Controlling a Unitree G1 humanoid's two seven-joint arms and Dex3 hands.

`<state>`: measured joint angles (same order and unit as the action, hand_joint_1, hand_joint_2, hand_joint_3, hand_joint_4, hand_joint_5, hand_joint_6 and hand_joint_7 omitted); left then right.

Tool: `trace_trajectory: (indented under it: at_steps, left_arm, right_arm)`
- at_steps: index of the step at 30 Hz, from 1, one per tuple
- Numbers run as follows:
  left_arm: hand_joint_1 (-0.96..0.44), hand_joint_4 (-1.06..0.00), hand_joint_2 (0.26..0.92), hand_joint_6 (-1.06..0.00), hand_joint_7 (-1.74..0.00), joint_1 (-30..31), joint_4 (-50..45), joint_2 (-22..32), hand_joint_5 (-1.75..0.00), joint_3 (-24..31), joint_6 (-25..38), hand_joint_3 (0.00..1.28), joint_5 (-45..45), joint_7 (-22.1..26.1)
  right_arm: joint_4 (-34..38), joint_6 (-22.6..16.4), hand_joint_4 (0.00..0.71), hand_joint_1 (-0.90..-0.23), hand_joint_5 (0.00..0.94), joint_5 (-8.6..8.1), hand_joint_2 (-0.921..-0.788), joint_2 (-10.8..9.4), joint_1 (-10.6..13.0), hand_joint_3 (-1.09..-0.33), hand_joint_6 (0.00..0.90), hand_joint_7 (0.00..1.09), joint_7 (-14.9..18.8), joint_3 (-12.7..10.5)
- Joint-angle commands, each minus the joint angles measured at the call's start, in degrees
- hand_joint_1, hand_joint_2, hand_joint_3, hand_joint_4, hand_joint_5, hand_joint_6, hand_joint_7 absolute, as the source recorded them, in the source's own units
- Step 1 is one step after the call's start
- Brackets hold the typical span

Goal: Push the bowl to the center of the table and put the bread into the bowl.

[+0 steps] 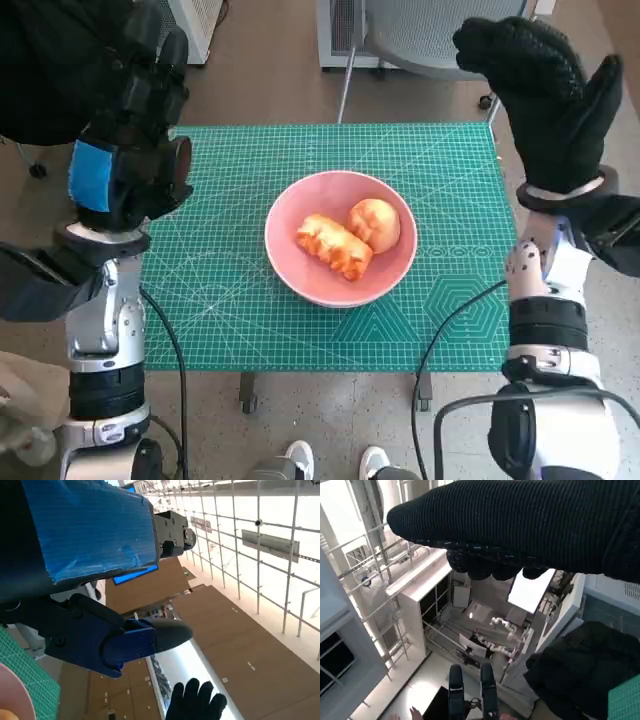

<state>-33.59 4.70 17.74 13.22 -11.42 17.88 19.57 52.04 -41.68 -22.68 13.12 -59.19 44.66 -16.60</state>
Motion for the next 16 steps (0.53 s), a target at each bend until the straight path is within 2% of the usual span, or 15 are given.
trace_trajectory:
  at_steps: [1,16]
  left_arm:
    - [-0.76,0.0,0.921,0.0,-0.31,-0.4,-0.3,0.9,0.0,0.6,-0.6,0.6,0.7,1.0]
    - [-0.74,-0.02,0.921,0.0,-0.37,-1.6,2.1,0.1,-0.01,0.8,-3.5,0.59,0.2,1.5]
  right_arm:
    - [-0.2,0.5,0.195,-0.719,0.0,0.97,-0.921,-0.1,0.2,-0.763,0.232,0.0,-1.0,0.6]
    - [-4.0,3.1,0.191,-0.709,0.0,1.34,-0.921,-0.2,0.7,-0.77,0.235,0.0,-3.0,2.0]
